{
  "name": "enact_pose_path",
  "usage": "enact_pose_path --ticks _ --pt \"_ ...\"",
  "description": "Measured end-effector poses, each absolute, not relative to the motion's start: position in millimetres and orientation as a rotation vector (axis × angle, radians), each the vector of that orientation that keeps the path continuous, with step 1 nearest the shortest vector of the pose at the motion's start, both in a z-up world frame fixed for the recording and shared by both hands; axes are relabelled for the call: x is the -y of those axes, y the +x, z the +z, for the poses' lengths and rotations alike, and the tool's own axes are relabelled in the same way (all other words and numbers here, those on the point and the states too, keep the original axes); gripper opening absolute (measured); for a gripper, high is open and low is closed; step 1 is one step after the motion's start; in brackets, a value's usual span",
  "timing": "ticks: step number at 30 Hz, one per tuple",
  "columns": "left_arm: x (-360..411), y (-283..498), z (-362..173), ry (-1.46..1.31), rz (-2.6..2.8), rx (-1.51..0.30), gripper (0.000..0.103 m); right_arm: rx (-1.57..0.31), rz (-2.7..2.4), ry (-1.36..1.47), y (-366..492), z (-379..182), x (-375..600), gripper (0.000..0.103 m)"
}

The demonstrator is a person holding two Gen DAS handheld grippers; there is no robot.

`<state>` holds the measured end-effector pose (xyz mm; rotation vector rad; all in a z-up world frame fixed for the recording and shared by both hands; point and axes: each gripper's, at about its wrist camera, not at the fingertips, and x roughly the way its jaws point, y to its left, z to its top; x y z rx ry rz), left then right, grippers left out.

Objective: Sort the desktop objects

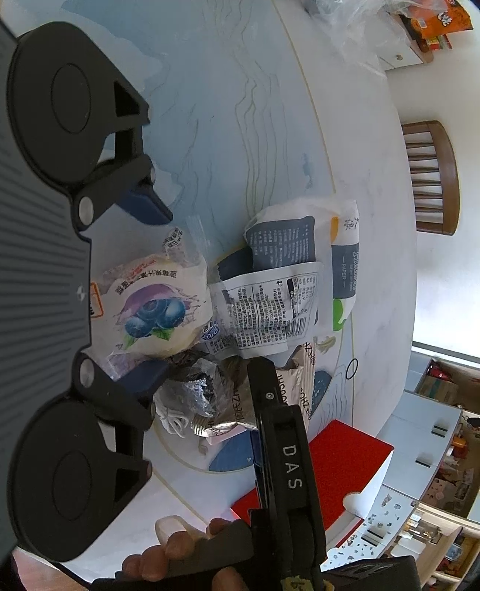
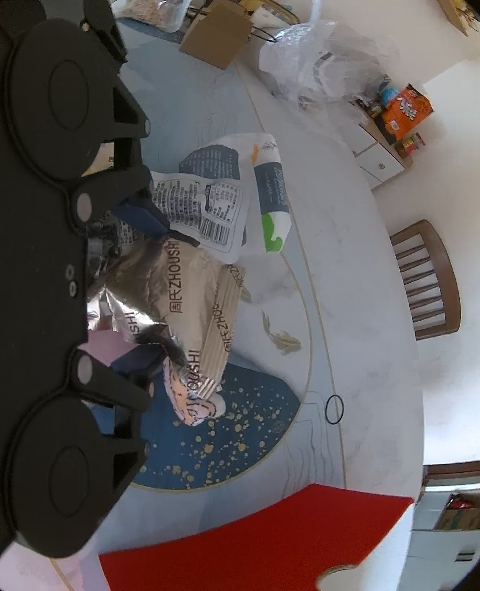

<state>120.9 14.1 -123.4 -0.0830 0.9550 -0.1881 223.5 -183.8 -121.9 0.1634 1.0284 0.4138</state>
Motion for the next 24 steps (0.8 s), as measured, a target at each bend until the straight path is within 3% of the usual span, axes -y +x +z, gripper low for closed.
enact_pose_path --ticks 4,7,14,24 --pt "-14 122 -123 -0.111 -0.206 -0.956 0.060 -1.020 0.427 0.161 222 -120 184 0.058" --pt "-13 121 -123 -0.119 -0.208 -0.955 0.056 -1.013 0.431 0.170 222 -119 186 0.054" --pt "-19 119 -121 -0.161 -0.193 -0.949 0.053 -0.985 0.430 0.185 218 -113 192 0.044" --pt "-23 109 -99 -0.200 -0.178 -0.907 0.053 -0.939 0.463 0.221 208 -89 203 0.043"
